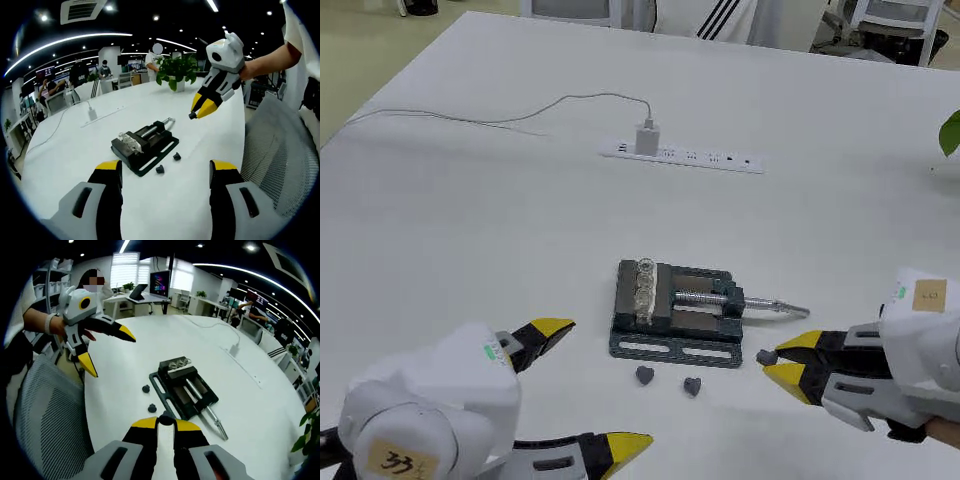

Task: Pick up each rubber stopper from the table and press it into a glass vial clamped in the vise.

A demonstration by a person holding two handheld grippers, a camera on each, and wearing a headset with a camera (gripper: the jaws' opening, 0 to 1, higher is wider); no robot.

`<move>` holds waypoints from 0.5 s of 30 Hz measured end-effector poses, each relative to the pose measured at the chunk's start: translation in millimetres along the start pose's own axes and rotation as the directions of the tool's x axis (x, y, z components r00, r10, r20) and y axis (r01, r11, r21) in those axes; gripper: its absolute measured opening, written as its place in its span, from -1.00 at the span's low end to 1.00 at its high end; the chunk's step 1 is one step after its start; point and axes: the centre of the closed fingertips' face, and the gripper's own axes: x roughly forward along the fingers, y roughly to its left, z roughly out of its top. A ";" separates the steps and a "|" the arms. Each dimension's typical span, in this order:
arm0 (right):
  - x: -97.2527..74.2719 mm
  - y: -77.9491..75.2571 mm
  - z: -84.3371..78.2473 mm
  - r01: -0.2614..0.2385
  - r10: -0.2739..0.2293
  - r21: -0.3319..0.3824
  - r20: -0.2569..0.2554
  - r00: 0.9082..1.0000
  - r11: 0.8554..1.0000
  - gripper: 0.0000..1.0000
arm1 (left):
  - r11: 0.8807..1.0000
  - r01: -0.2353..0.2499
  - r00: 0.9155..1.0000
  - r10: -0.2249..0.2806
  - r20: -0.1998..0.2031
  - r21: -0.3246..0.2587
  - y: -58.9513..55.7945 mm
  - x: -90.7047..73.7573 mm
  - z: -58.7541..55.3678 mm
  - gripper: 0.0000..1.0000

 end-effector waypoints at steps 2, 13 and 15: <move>-4.4 2.5 6.2 -0.018 0.018 -0.041 -0.013 1.000 0.999 -0.85 | 1.000 0.014 1.000 -0.014 0.004 0.019 -3.0 3.4 4.4 0.35; -18.1 25.5 27.9 -0.176 0.157 -0.166 -0.119 0.980 0.970 -0.85 | 0.977 0.116 0.993 -0.115 -0.014 0.180 -28.2 25.0 23.2 0.11; -19.2 27.5 33.6 -0.194 0.174 -0.175 -0.125 0.977 0.965 -0.86 | 0.966 0.135 0.991 -0.135 -0.018 0.218 -33.5 28.5 26.2 0.07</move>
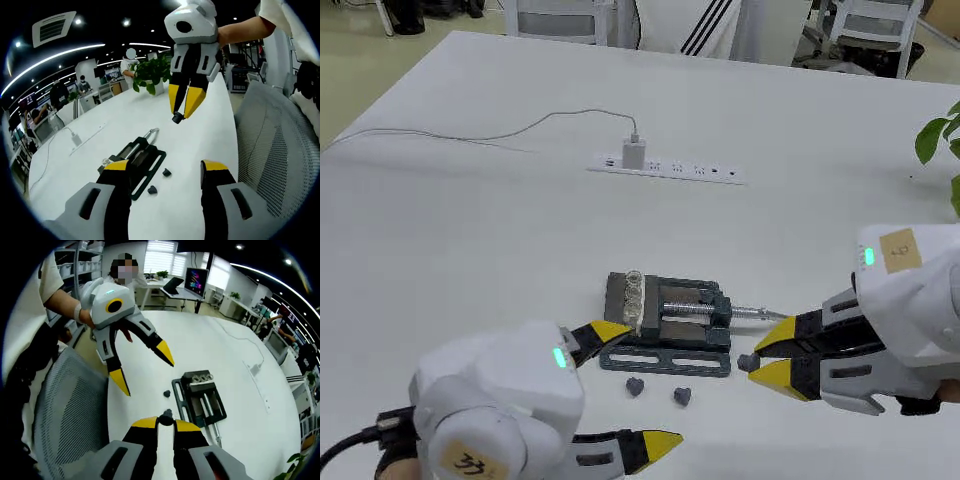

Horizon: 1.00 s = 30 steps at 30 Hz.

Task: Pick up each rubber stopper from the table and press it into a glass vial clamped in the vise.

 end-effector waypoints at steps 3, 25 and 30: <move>-1.4 2.0 4.1 -0.037 0.037 -0.012 -0.023 0.999 0.999 -0.86 | 0.999 0.022 1.000 -0.022 -0.005 0.041 -5.3 4.5 4.1 0.01; 15.5 24.7 10.3 -0.155 0.154 -0.005 -0.098 0.983 0.988 -0.86 | 0.954 0.109 0.994 -0.107 -0.024 0.278 -27.0 16.9 21.1 -0.65; 18.7 26.6 8.7 -0.158 0.157 -0.003 -0.105 0.982 0.987 -0.86 | 0.949 0.114 0.993 -0.111 -0.028 0.295 -29.3 18.7 21.9 -0.71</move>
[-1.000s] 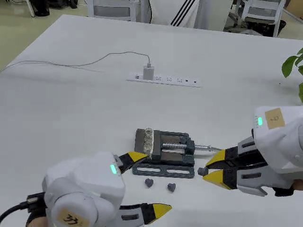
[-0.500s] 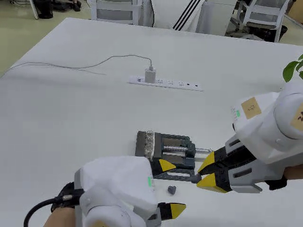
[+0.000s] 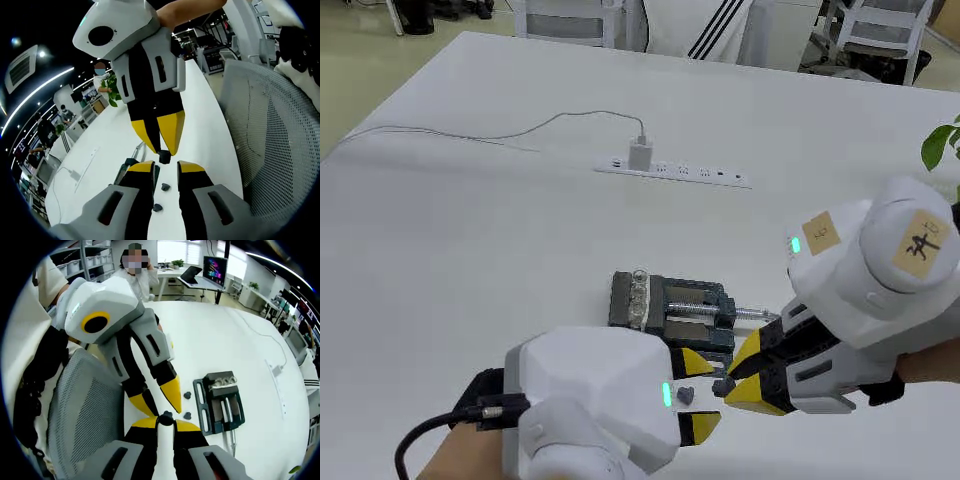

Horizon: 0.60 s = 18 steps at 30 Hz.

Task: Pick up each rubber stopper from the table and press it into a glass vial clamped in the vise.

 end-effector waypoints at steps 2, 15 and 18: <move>1.5 0.5 -1.5 -0.003 0.003 0.000 -0.007 1.000 1.000 -0.86 | 1.000 -0.003 1.000 0.003 -0.003 0.005 -0.2 0.3 -0.2 -0.76; 4.4 2.7 -0.8 -0.014 0.014 0.011 0.004 1.000 1.000 -0.86 | 1.000 0.012 1.000 -0.012 -0.011 0.027 -2.8 1.8 -0.6 -0.88; 4.5 3.2 -1.2 -0.017 0.017 0.015 0.006 1.000 1.000 -0.86 | 1.000 0.013 1.000 -0.013 -0.011 0.027 -3.3 1.8 -0.6 -0.89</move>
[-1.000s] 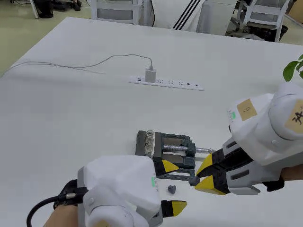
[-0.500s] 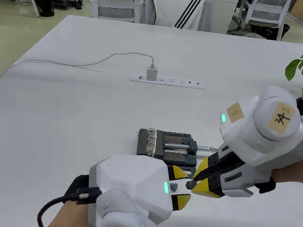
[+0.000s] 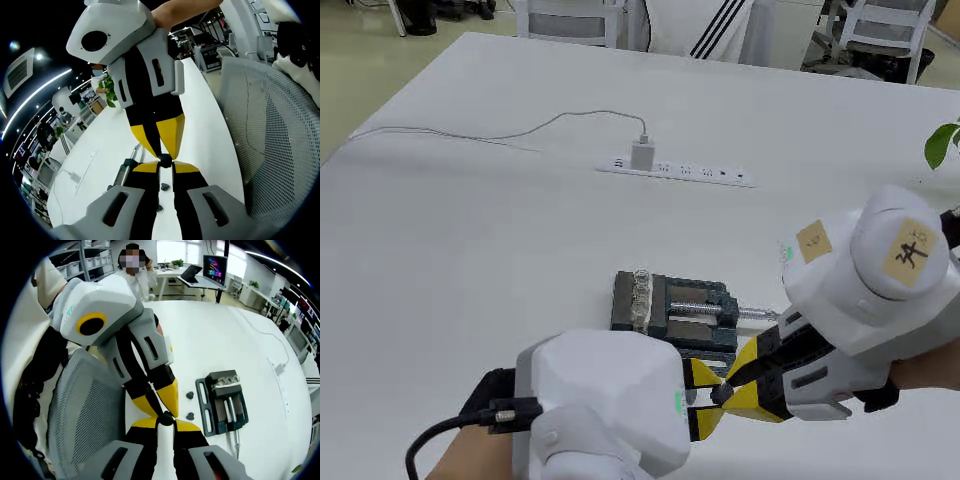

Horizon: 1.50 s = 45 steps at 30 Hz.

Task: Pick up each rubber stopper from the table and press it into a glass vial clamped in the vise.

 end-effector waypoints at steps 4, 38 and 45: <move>0.4 0.9 -1.0 -0.007 0.007 0.008 0.001 1.000 1.000 -0.86 | 1.000 -0.001 1.000 0.001 -0.002 0.006 -2.0 0.0 0.5 -0.89; -4.4 4.6 -6.6 0.046 -0.028 -0.192 0.097 0.995 0.980 -0.63 | 0.919 0.043 0.996 -0.010 0.087 -0.391 -4.8 -2.0 -13.1 -0.91; 0.7 10.5 -4.2 0.028 -0.008 -0.190 0.105 0.994 0.981 -0.66 | 0.921 0.067 0.994 -0.028 0.107 -0.384 -9.2 -2.2 -8.7 -0.91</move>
